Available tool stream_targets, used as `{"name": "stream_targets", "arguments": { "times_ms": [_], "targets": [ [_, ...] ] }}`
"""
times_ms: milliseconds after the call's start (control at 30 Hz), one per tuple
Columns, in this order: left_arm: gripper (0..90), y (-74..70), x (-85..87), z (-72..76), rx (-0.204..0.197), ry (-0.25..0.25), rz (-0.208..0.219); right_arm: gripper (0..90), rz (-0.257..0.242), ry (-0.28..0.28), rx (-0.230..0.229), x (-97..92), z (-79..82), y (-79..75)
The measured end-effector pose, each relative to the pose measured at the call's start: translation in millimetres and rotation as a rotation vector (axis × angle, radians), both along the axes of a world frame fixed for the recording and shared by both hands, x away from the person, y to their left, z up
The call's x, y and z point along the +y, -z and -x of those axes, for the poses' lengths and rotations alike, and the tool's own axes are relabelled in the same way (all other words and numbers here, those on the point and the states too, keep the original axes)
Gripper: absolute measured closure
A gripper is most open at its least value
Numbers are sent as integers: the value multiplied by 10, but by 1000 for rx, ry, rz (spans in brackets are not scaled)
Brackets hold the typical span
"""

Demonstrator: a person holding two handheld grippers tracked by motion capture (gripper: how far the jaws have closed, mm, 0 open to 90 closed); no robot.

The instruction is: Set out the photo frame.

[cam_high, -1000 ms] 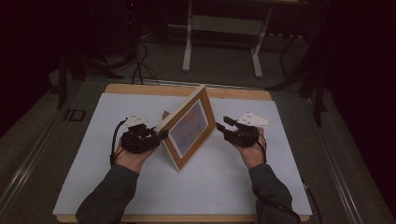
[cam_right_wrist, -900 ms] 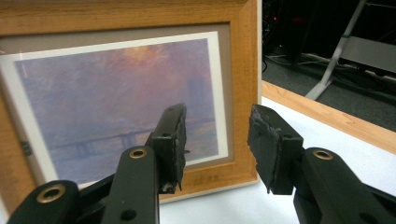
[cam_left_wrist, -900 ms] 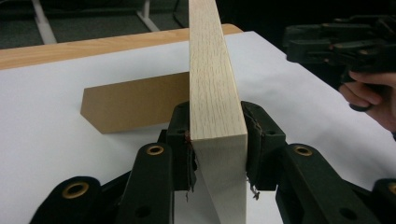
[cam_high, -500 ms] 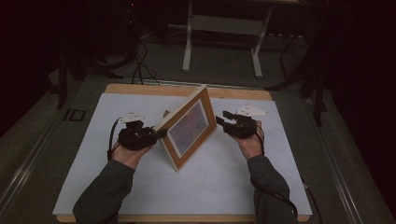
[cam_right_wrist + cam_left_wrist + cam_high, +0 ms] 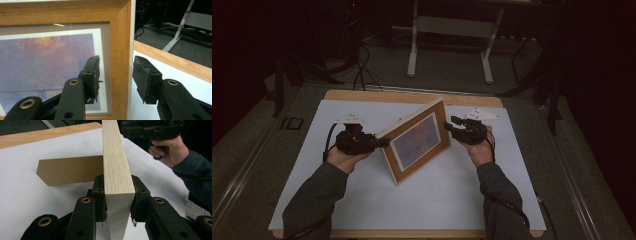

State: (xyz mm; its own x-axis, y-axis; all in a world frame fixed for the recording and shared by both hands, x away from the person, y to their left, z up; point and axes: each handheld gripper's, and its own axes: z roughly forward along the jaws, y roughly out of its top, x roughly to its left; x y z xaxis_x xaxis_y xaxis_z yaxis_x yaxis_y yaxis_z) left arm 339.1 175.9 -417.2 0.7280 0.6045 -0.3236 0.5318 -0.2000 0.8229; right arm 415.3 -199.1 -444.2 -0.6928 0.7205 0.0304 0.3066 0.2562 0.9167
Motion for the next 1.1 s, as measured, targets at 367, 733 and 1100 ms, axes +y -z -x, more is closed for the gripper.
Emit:
{"name": "stream_targets", "arguments": {
  "times_ms": [367, 733, 1100],
  "targets": [
    [715, -6, 52, -92, 2, 76, -2, 541, 6, -17, 13, -27, -94, -44],
    [616, 26, 67, -101, -51, 27, -3, 483, -9, -57, 56, -34, -219, -33],
    [602, 99, 1, 271, -124, -149, -25, 448, -28, -99, 105, -12, -339, -19]
  ]
}}
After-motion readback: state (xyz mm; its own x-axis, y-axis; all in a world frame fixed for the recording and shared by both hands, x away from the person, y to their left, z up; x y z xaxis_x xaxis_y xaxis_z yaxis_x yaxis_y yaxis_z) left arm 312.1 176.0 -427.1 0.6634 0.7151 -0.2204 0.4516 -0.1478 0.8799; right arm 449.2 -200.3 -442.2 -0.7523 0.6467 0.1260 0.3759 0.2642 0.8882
